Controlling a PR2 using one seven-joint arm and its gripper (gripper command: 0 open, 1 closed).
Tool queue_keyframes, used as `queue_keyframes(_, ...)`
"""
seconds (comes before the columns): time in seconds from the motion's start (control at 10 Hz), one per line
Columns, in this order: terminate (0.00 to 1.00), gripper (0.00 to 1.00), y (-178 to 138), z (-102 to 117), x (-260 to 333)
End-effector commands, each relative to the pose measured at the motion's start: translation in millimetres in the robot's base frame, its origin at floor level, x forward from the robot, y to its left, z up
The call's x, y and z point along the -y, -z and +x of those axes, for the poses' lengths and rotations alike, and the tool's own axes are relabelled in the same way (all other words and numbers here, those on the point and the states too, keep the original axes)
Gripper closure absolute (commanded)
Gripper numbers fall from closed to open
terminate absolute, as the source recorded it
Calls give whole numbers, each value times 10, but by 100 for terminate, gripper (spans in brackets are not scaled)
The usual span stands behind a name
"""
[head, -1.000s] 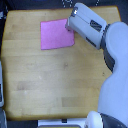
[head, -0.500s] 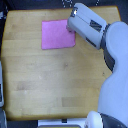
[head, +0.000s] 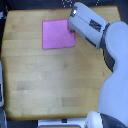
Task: Folding a cloth
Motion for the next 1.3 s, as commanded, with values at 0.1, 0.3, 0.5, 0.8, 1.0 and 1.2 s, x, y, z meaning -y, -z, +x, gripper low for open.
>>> queue_keyframes(0.1, 0, 100, -51, 29, -68)
queue_keyframes(0.3, 0, 100, -85, 23, -45)
queue_keyframes(0.5, 0, 100, -273, 35, 1)
queue_keyframes(0.8, 0, 100, -544, 44, -214)
queue_keyframes(1.0, 0, 100, -848, 28, -456)
queue_keyframes(1.2, 0, 100, -953, -1, -696)
